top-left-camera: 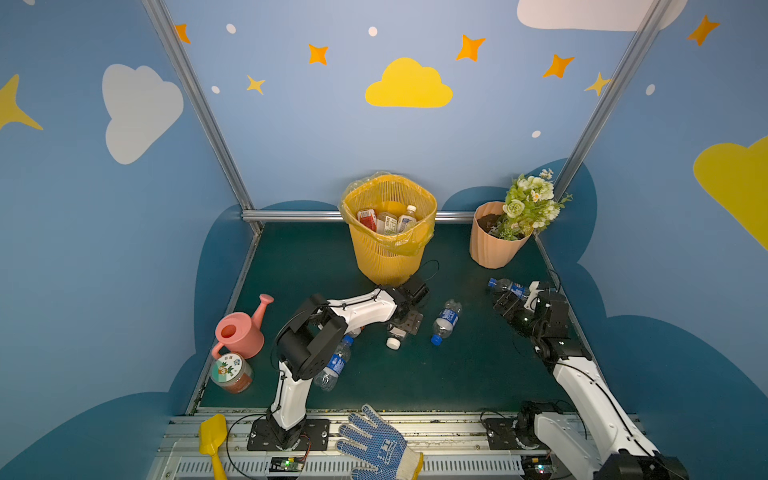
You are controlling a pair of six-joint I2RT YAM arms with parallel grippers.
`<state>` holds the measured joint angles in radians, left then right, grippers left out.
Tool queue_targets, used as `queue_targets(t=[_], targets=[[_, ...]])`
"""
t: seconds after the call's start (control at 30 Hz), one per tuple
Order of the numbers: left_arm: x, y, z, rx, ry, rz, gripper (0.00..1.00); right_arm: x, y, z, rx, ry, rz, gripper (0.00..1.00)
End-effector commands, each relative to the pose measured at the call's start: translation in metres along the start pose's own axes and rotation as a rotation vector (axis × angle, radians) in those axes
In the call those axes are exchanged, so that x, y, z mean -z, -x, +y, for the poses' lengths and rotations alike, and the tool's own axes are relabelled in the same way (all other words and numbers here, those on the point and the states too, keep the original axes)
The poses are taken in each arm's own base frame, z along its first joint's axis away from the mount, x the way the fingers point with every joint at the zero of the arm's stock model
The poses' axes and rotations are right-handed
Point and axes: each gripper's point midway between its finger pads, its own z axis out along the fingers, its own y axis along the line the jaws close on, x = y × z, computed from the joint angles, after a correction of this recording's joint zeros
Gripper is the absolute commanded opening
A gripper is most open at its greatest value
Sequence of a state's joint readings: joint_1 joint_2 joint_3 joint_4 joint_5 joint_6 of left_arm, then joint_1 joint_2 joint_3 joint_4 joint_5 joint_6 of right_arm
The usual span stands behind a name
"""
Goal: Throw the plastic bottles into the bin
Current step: 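Lift the purple-label bottle with the left gripper and drop it into the bin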
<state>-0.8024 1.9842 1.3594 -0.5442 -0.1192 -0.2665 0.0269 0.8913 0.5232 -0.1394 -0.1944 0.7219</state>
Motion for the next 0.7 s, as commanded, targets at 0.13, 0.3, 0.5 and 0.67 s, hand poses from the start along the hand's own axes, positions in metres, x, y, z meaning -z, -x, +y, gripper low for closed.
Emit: queue_targets(t=[0.13,0.3,0.5,0.67], targets=[[-0.009,-0.005,-0.008,-0.026,-0.022,0.076,0.78,0.000,-0.001,-0.004,0.001,-0.011,-0.003,0.92],[0.008,0.001,-0.009,-0.007,-0.055,0.015,0.61,-0.001,0.000,-0.003,0.000,-0.007,-0.004,0.92],[0.072,0.035,-0.016,0.045,-0.162,-0.217,0.54,-0.002,0.000,0.000,-0.001,0.002,0.002,0.92],[0.169,0.073,-0.008,0.034,-0.208,-0.532,0.55,-0.002,0.000,0.002,0.002,0.013,0.006,0.92]])
